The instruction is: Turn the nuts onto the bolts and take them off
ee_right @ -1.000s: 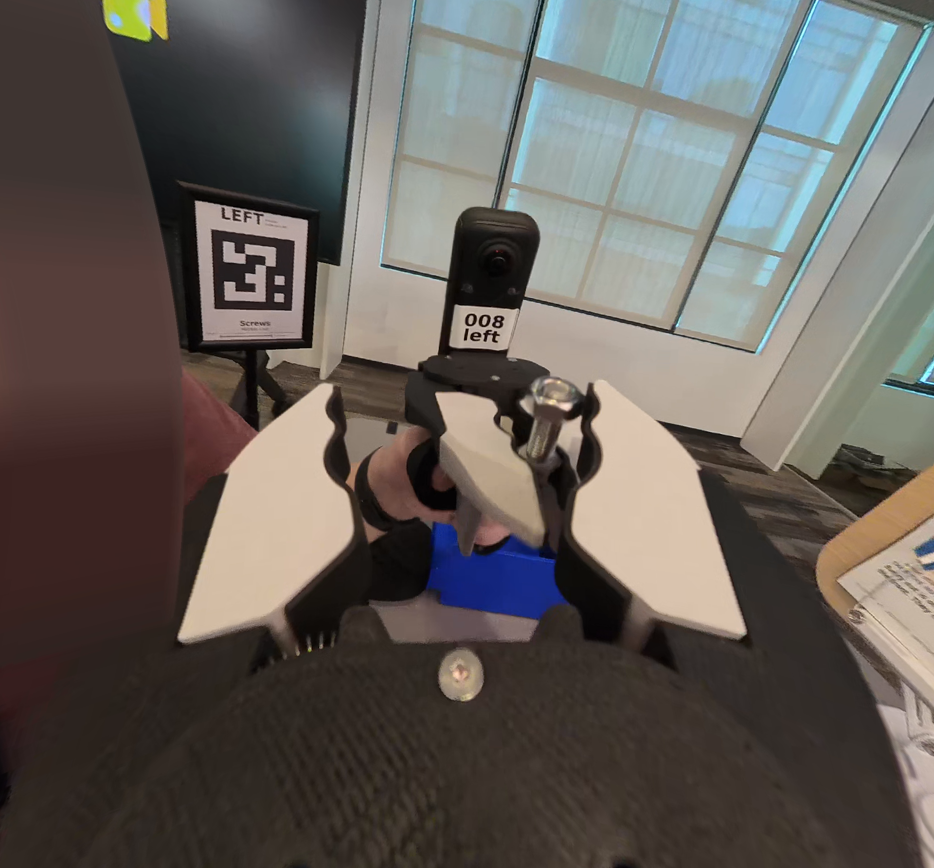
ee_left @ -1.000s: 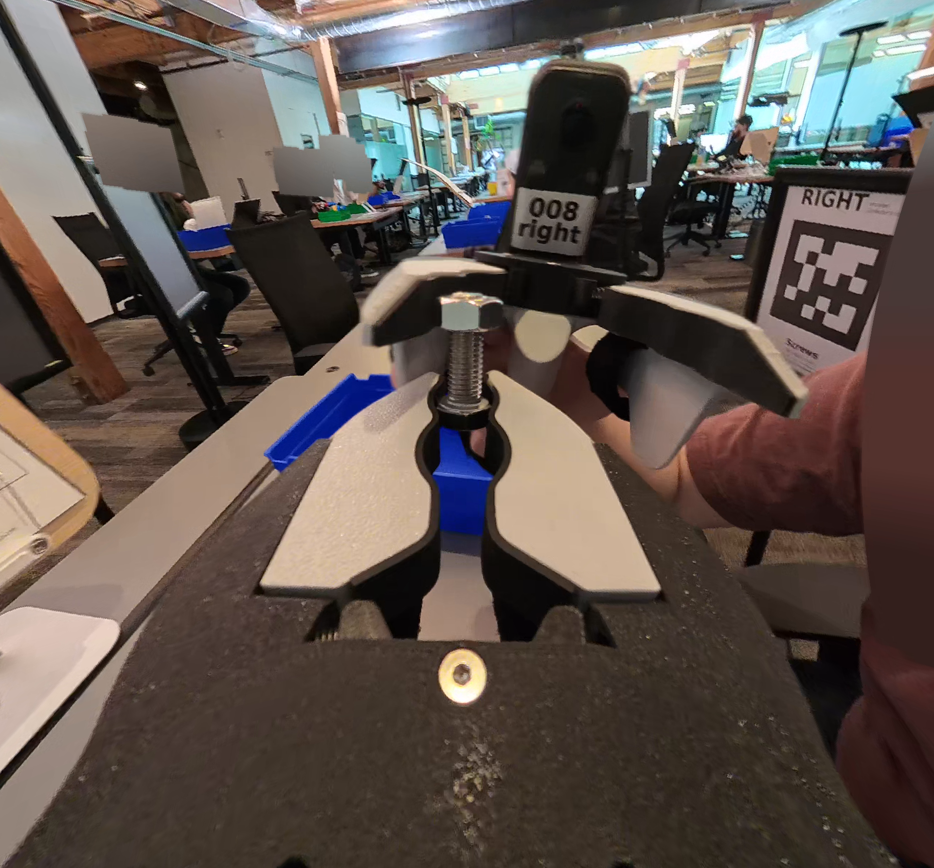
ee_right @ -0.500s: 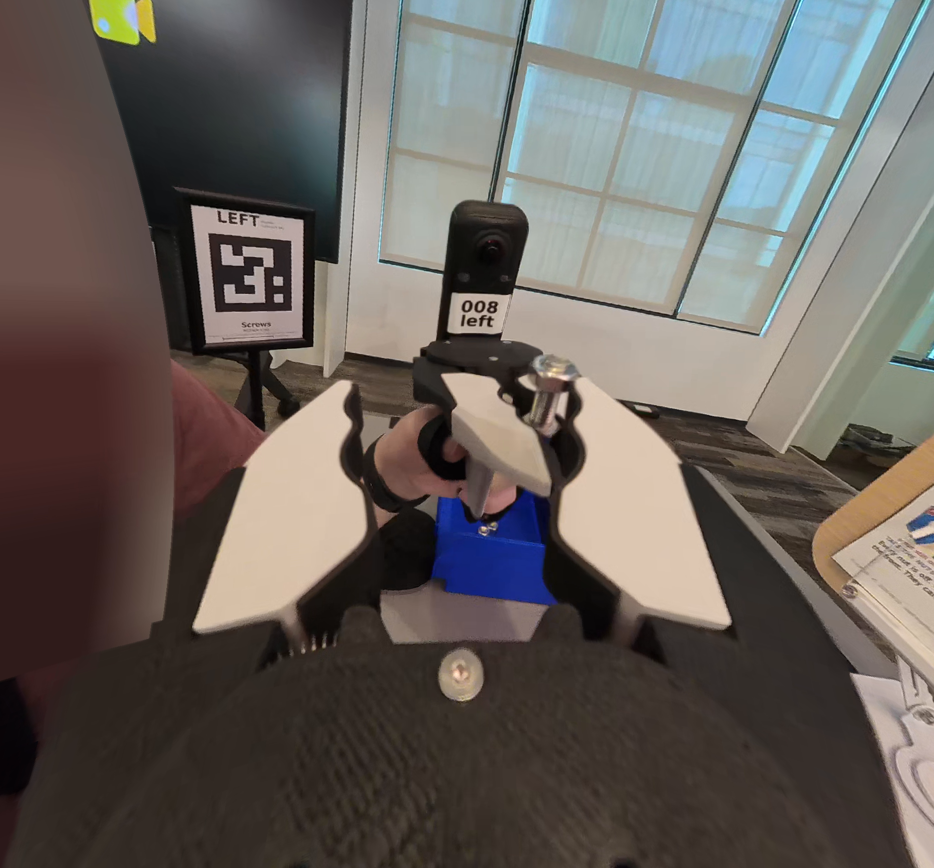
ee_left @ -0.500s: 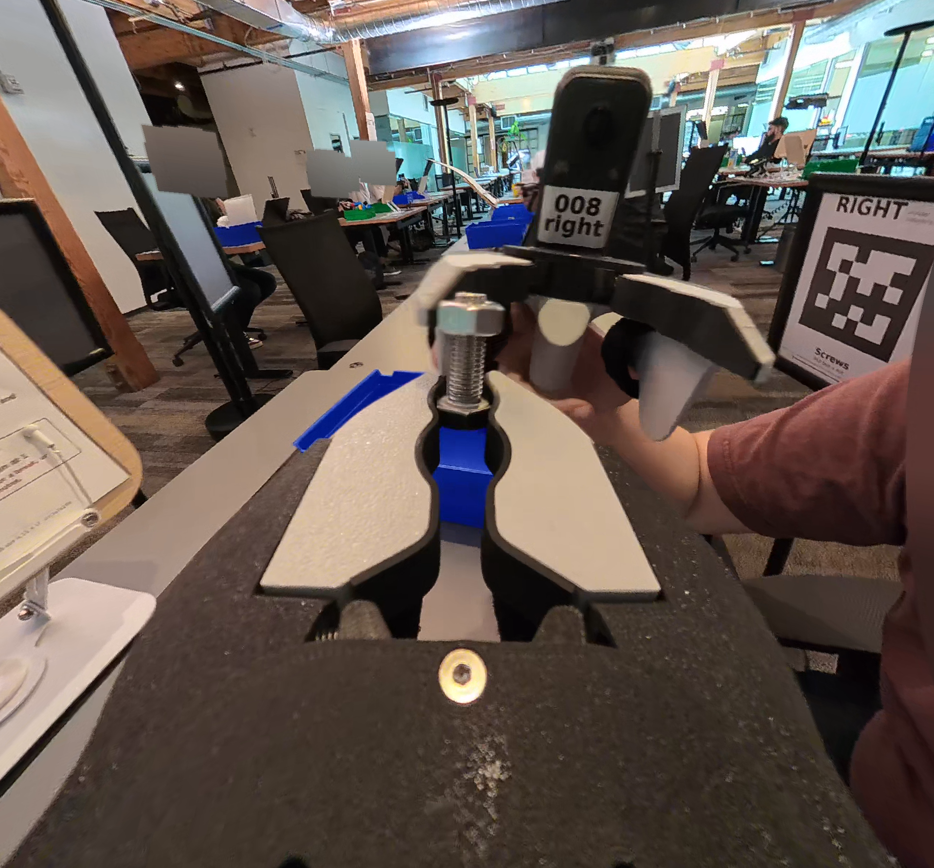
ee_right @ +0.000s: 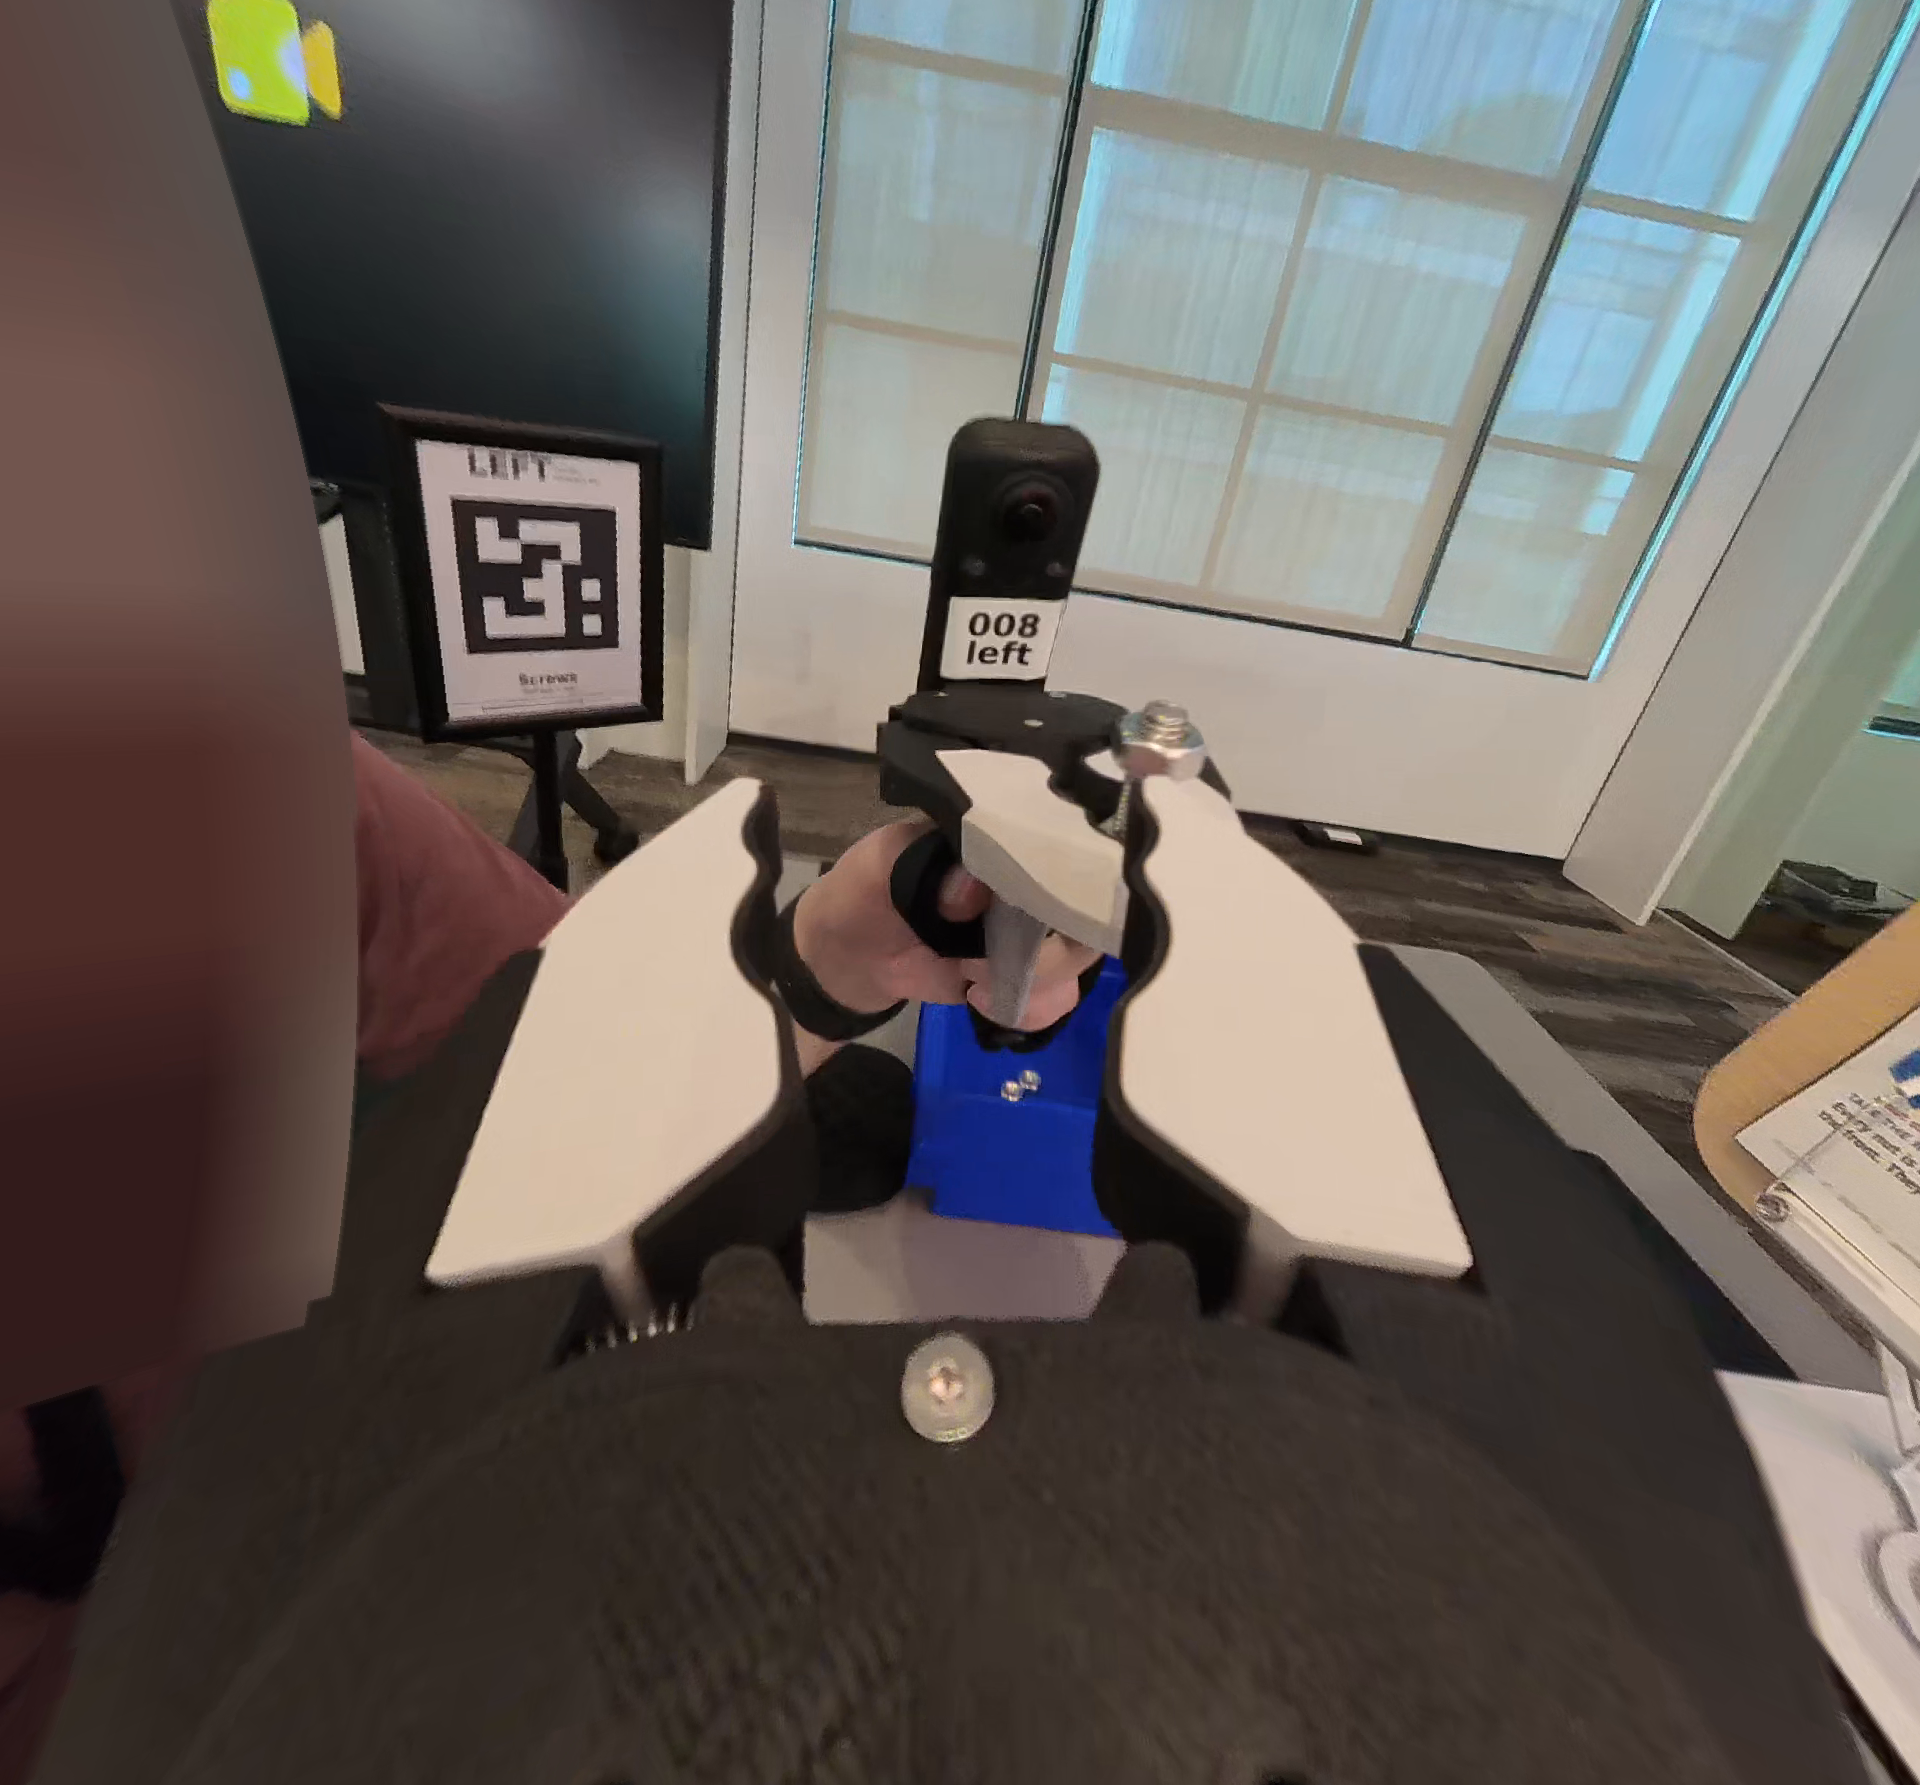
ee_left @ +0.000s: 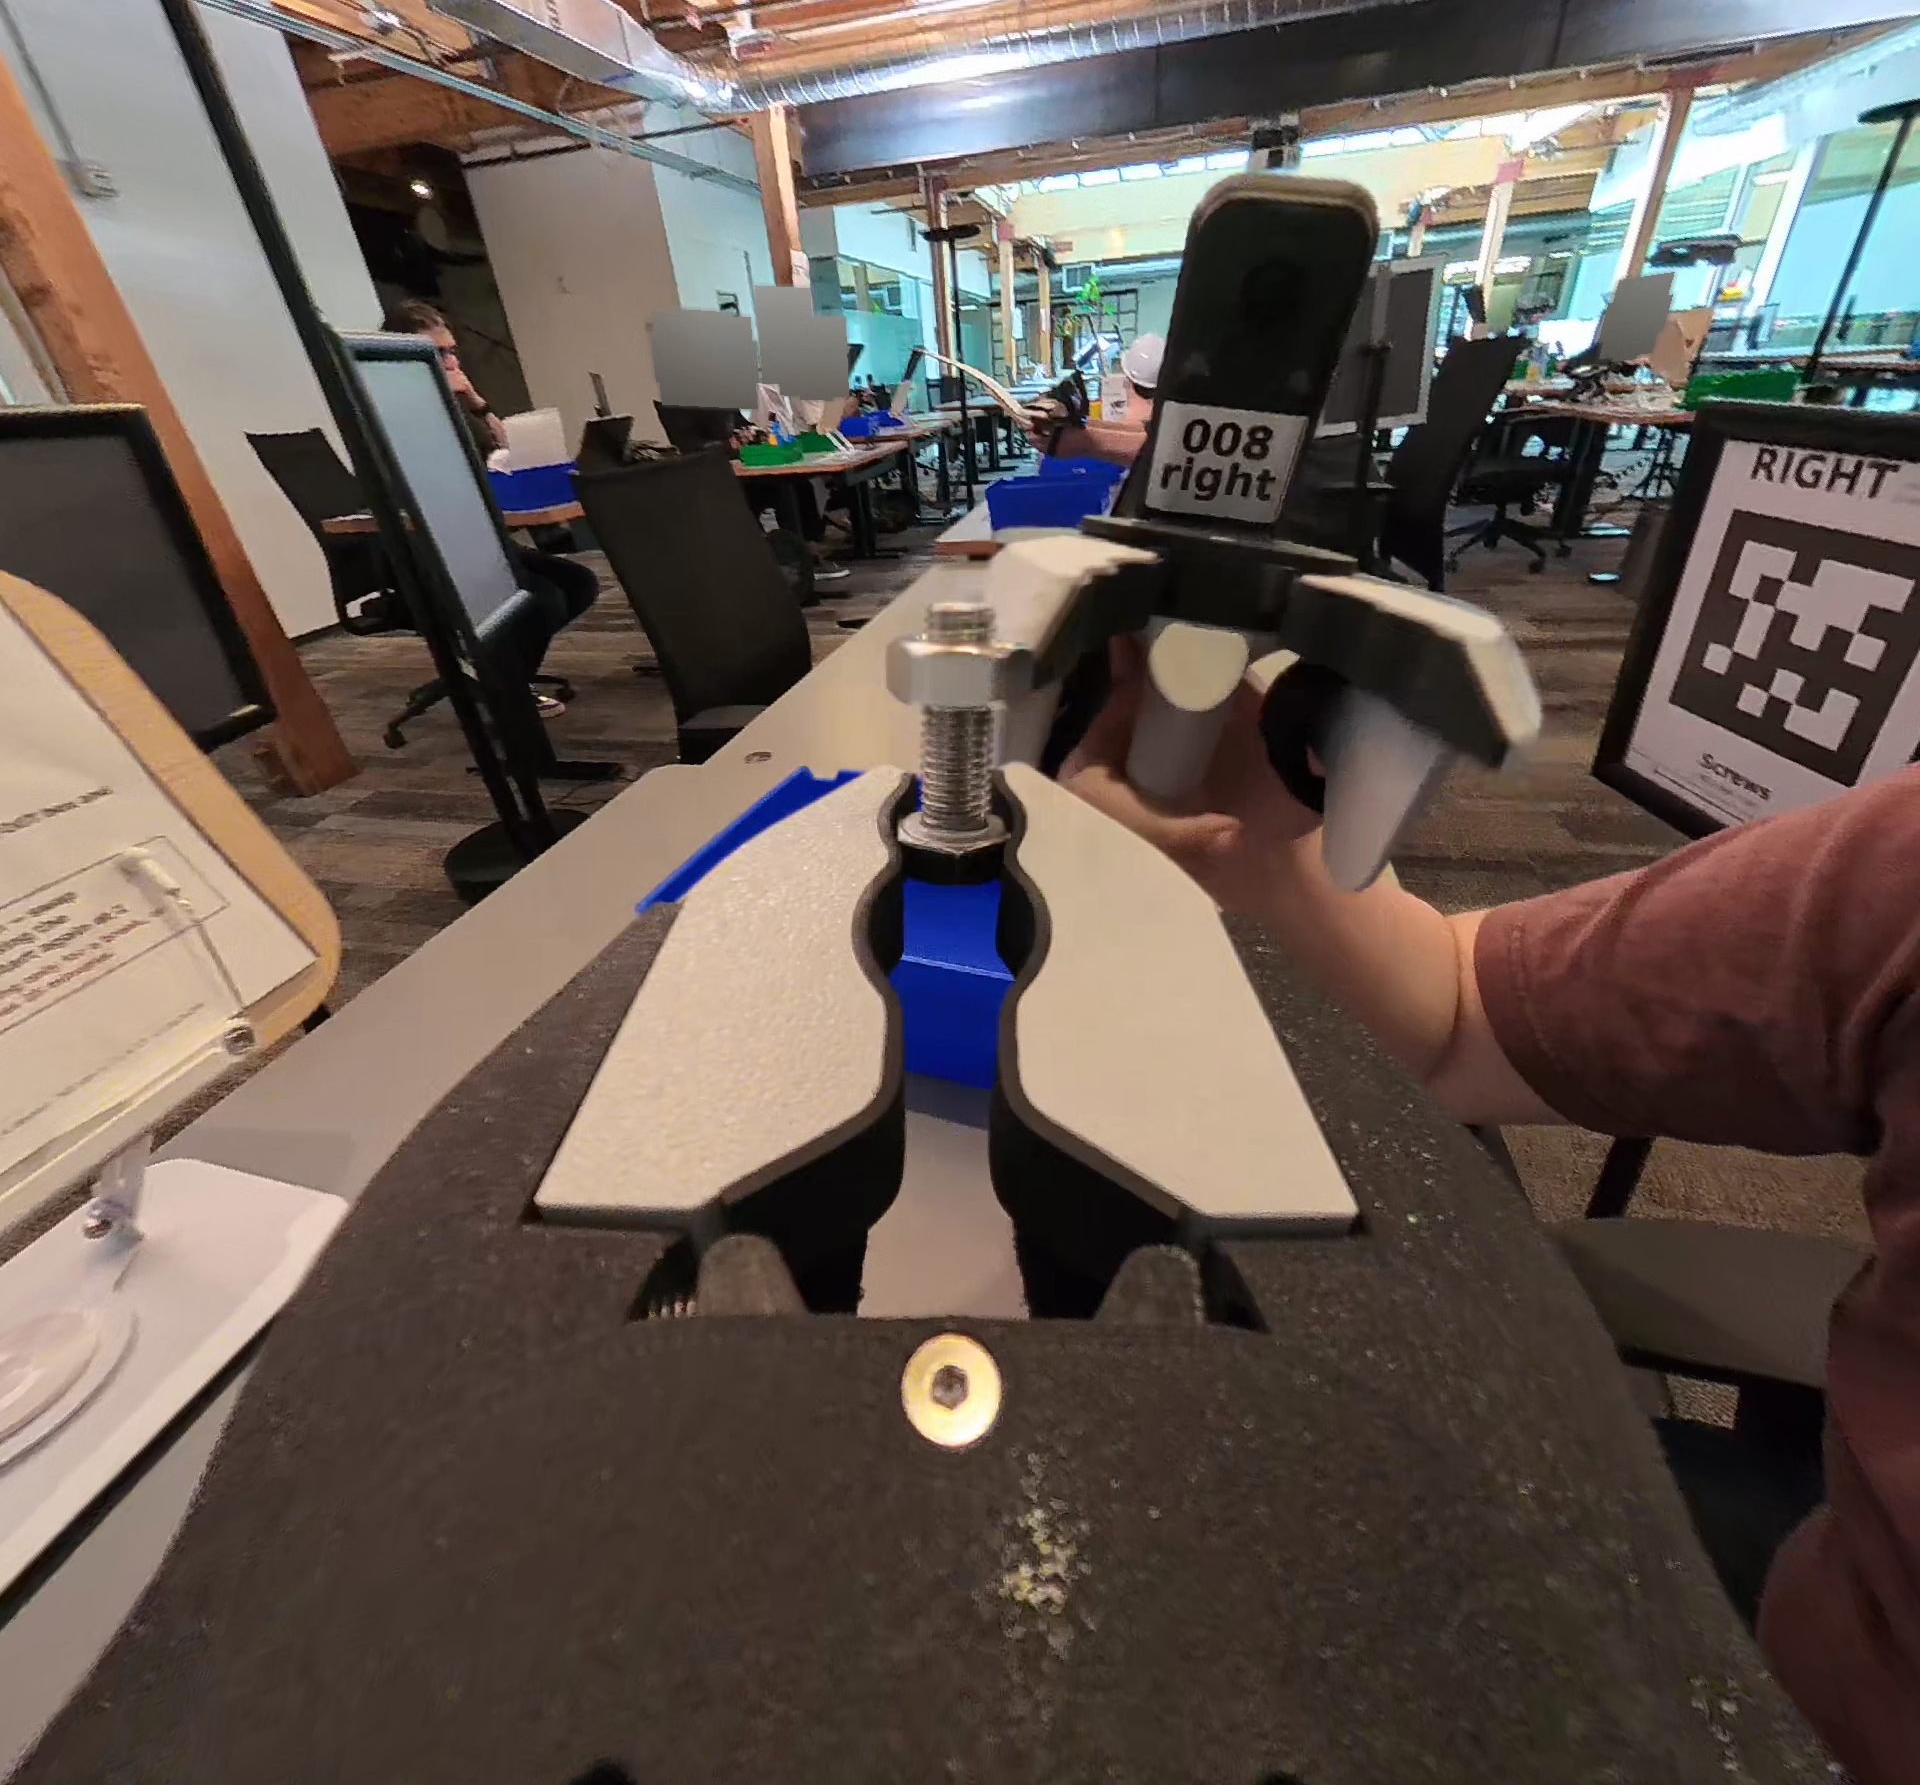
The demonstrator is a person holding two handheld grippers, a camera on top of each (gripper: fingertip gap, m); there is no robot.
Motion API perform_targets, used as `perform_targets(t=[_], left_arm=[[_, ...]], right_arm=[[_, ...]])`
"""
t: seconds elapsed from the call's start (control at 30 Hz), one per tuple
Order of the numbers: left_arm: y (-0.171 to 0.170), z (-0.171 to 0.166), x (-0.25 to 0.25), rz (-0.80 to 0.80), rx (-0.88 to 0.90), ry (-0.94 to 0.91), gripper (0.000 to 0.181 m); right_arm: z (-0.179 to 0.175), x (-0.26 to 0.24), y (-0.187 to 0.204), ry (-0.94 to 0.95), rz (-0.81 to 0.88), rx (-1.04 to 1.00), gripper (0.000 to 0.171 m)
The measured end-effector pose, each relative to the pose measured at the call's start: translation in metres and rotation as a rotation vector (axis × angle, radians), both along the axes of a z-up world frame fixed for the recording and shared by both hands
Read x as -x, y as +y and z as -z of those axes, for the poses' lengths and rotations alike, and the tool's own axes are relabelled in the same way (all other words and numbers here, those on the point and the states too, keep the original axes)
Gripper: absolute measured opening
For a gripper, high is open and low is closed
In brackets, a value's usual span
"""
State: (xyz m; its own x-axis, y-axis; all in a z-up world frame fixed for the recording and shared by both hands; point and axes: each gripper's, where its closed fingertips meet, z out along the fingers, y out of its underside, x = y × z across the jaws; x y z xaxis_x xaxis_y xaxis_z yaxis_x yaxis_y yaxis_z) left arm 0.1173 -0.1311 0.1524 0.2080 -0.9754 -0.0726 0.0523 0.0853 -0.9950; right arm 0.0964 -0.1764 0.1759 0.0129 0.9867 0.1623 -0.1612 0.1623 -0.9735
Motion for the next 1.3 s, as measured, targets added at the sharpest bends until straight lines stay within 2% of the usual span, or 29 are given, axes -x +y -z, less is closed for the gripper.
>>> perform_targets(t=[0.13, 0.27, 0.33, 0.4, 0.47, 0.57, 0.67, 0.83, 0.97, 1.03, 1.1, 1.3], left_arm=[[-0.008, 0.003, -0.006, 0.049, 0.009, 0.019, 0.013], [-0.015, 0.016, -0.021, 0.069, -0.006, 0.073, 0.013], [-0.009, 0.010, -0.015, 0.043, 0.002, 0.041, 0.013], [-0.002, 0.003, -0.003, 0.016, 0.010, 0.016, 0.012], [0.004, -0.002, 0.006, -0.012, 0.002, 0.001, 0.012], [-0.009, 0.000, -0.002, 0.058, 0.020, 0.006, 0.012], [-0.015, 0.008, -0.013, 0.074, 0.002, 0.046, 0.013], [-0.017, 0.005, -0.012, 0.098, 0.019, 0.024, 0.012], [-0.022, 0.007, -0.016, 0.107, -0.012, 0.044, 0.012], [-0.024, 0.007, -0.017, 0.107, -0.024, 0.046, 0.012], [-0.023, 0.007, -0.017, 0.109, -0.016, 0.043, 0.013], [-0.022, 0.008, -0.018, 0.131, 0.015, 0.030, 0.020]], right_arm=[[0.000, 0.004, 0.009, 0.031, 0.050, 0.003, 0.078], [0.007, 0.014, 0.002, 0.010, 0.017, 0.004, 0.083], [0.006, 0.010, 0.004, -0.014, 0.045, -0.016, 0.080], [0.002, 0.000, -0.003, -0.024, 0.006, -0.028, 0.054], [-0.008, -0.007, -0.003, 0.040, 0.006, -0.009, 0.057], [-0.005, -0.002, 0.009, 0.045, 0.081, -0.013, 0.070], [0.002, 0.005, 0.012, 0.024, 0.066, 0.005, 0.069], [0.005, 0.002, 0.021, 0.030, 0.039, 0.073, 0.038], [0.011, 0.006, 0.027, 0.028, 0.017, 0.121, 0.022], [0.011, 0.006, 0.025, 0.045, -0.020, 0.144, 0.021], [0.010, 0.006, 0.023, 0.051, -0.057, 0.157, 0.012], [0.009, 0.004, 0.025, 0.084, -0.074, 0.152, 0.010]])
